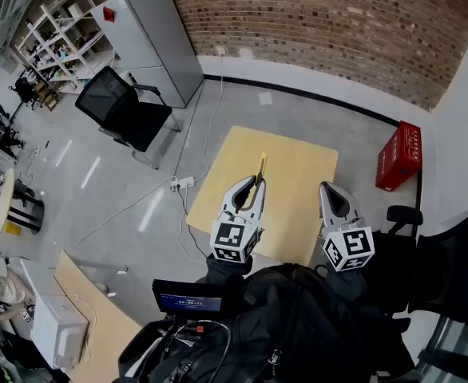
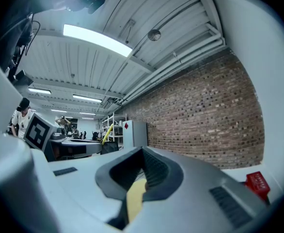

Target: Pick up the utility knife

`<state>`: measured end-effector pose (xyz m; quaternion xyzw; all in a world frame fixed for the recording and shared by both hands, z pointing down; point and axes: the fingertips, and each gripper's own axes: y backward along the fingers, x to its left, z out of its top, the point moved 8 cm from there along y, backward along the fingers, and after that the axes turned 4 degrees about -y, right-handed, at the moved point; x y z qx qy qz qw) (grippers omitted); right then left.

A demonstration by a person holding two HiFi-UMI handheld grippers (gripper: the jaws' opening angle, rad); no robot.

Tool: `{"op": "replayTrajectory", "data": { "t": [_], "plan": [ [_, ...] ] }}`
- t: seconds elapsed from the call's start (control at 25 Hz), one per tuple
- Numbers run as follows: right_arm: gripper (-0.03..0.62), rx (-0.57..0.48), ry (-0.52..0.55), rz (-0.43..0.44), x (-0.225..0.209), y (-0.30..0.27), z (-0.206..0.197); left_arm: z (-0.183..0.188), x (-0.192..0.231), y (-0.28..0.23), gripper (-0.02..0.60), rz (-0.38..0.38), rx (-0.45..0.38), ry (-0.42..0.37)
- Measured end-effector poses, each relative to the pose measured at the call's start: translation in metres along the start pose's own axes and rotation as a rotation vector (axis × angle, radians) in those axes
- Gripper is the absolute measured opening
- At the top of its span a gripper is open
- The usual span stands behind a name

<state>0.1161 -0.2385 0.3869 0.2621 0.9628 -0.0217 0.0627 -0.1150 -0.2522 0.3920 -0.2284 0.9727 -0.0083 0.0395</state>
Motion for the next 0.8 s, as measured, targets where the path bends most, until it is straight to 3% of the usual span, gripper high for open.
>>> {"op": "replayTrajectory", "data": {
  "t": [0.8],
  "plan": [
    [0.003,0.023,-0.012,0.005,-0.0029,-0.0042,-0.0073,-0.0063,-0.0011,-0.004,0.064,-0.006,0.021,0.002]
  ]
}}
